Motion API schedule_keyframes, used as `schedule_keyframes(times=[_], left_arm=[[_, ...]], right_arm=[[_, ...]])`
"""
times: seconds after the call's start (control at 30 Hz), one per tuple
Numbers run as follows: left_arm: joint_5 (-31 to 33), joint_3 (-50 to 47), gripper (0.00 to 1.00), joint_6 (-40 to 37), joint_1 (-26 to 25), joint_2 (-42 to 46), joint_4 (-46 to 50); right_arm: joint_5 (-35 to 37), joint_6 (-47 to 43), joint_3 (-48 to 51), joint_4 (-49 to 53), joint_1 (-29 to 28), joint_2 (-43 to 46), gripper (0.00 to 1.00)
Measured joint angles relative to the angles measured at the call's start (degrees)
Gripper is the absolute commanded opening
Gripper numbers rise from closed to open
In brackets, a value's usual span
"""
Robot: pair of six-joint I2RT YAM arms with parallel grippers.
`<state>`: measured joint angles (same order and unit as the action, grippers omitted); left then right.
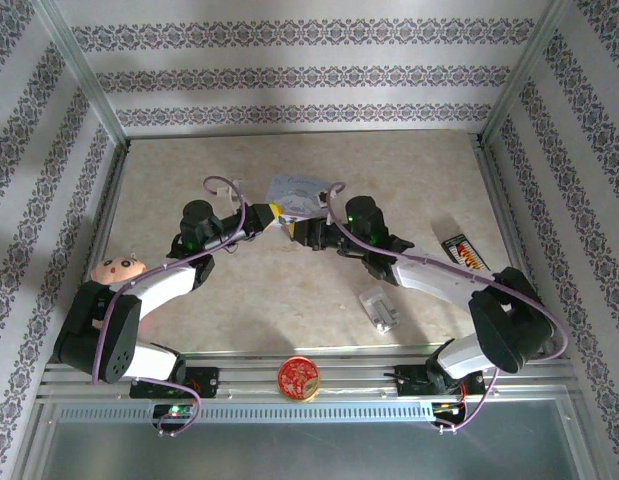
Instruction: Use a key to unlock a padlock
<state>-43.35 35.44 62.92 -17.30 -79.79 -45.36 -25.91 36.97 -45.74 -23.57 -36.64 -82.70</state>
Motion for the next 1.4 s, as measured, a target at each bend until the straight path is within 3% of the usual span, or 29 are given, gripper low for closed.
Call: schedule_keyframes(times=[0.4, 0.57, 0.83, 1.4], left_arm=[[-2.05, 4.81, 0.0, -6.03, -3.21, 0.94, 1.16], [-3.82, 5.57, 0.0, -7.28, -4.57, 1.05, 1.16], [-4.9, 5.6, 0.0, -7.48, -5.57, 1.05, 1.14], [-5.99, 5.6, 0.0, -7.15, -5.6, 0.98, -0.59]], right_arm=[[-3.02, 1.77, 8.41, -4.2, 2.58, 10.95, 0.52], [-6.97, 4.28, 9.27, -10.71, 2.78, 9.94, 0.46], [-10.67, 8.07, 9.27, -20.15, 2.75, 5.55, 0.46], [-10.19, 9.66, 9.27, -25.16, 2.78, 4.17, 0.29]])
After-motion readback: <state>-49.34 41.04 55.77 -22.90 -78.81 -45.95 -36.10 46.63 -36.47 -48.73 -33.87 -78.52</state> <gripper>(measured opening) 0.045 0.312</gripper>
